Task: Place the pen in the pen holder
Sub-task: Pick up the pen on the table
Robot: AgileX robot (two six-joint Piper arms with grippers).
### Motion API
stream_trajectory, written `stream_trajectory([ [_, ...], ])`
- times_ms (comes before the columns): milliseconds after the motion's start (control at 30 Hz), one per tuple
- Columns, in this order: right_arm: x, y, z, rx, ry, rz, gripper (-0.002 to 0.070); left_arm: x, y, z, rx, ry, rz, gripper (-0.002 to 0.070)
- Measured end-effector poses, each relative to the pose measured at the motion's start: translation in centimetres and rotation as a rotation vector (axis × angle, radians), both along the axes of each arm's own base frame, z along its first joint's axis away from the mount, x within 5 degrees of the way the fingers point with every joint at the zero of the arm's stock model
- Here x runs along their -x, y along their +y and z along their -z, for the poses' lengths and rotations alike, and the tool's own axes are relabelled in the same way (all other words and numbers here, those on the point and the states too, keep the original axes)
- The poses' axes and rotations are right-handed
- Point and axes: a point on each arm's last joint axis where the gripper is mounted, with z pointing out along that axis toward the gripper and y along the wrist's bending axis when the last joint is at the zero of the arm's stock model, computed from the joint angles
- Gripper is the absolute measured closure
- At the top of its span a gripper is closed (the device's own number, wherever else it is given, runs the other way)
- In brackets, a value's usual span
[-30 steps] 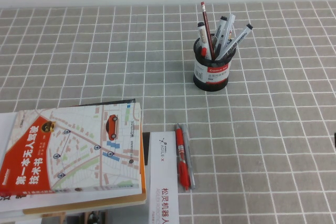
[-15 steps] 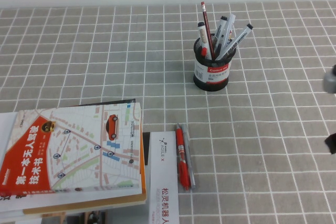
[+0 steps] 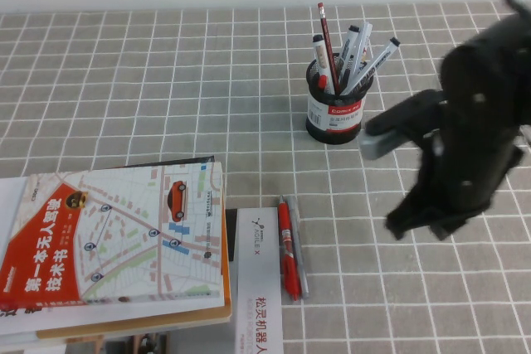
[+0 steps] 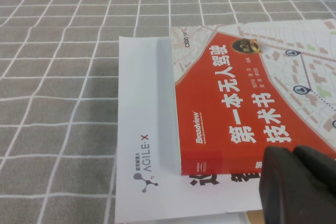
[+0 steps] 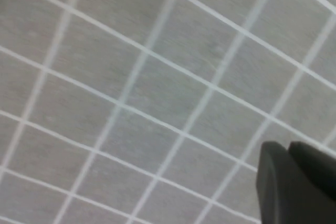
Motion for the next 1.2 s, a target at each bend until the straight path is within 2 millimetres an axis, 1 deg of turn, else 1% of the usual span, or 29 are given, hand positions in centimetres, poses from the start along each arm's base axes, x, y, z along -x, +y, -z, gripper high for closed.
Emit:
stream_trajectory([
  [67,-0.2,1.7,0.2,-0.001,-0.002,-0.04,0.0688,0.0,0.0,0.0,0.0,0.0,0.0,0.0678],
  [133,-0.5,2.9,0.2,-0.016,-0.001,-0.056,0.0688,0.0,0.0,0.0,0.0,0.0,0.0,0.0678],
  [300,-1.0,4.6,0.4,-0.115,0.053,-0.028,0.0689,0.0,0.0,0.0,0.0,0.0,0.0,0.0678],
  [400,-1.4,5.4,0.4,-0.177,0.051,-0.017,0.0689,0.0,0.0,0.0,0.0,0.0,0.0,0.0678],
  [500,-2.0,6.4,0.9,-0.23,0.057,0.0,0.068,0.0,0.0,0.0,0.0,0.0,0.0,0.0678],
  [533,-2.3,6.7,1.4,-0.237,0.07,0.005,0.0665,0.0,0.0,0.0,0.0,0.0,0.0,0.0678],
  [600,-2.7,7.3,2.4,-0.242,0.102,0.015,0.0603,0.0,0.0,0.0,0.0,0.0,0.0,0.0678],
  [700,-3.4,7.9,4.2,-0.233,0.141,0.032,0.0441,0.0,0.0,0.0,0.0,0.0,0.0,0.0678],
  [767,-3.8,8.3,5.0,-0.231,0.155,0.064,0.0374,0.0,0.0,0.0,0.0,0.0,0.0,0.0678],
  [800,-4.0,8.5,5.3,-0.23,0.16,0.074,0.0359,0.0,0.0,0.0,0.0,0.0,0.0,0.0678],
  [867,-4.4,8.9,5.8,-0.238,0.161,0.086,0.036,0.0,0.0,0.0,0.0,0.0,0.0,0.0678],
  [933,-4.8,9.2,6.0,-0.252,0.156,0.1,0.0377,0.0,0.0,0.0,0.0,0.0,0.0,0.0678],
  [1000,-5.2,9.6,5.9,-0.278,0.141,0.111,0.0392,0.0,0.0,0.0,0.0,0.0,0.0,0.0678],
  [1133,-5.8,10.2,5.8,-0.305,0.12,0.118,0.0401,0.0,0.0,0.0,0.0,0.0,0.0,0.0678],
  [1200,-6.0,10.3,6.3,-0.301,0.125,0.122,0.0402,0.0,0.0,0.0,0.0,0.0,0.0,0.0678],
])
